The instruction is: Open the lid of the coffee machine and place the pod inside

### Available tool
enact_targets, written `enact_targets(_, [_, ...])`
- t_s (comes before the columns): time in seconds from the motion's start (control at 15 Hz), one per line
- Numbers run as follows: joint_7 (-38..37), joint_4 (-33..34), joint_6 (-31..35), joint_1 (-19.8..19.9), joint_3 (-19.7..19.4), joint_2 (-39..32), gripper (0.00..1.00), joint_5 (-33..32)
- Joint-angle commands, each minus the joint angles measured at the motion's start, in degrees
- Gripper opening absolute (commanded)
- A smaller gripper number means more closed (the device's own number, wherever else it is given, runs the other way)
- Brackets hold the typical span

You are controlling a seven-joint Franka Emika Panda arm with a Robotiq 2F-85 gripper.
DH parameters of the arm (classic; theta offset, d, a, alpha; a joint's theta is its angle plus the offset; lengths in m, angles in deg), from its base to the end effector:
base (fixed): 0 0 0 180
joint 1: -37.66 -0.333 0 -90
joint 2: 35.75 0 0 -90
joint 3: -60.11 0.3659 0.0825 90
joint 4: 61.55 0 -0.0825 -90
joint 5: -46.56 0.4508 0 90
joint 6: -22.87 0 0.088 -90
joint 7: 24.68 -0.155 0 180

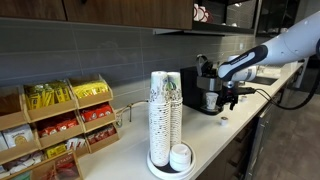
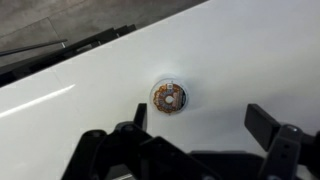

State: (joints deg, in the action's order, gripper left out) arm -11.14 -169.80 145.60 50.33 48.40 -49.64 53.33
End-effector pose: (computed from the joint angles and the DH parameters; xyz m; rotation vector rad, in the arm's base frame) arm 0.6283 -0.2689 0.3477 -3.0747 0.3803 -0.0500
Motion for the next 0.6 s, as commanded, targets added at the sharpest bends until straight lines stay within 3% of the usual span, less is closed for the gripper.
enact_targets(0.0, [0.2,-0.9,3.1,0.6,0.6,-2.2,1.00,-2.3])
enact_targets(0.53, [0.1,-1.1,5.6,0.8,1.1,-4.8,0.99,-3.9])
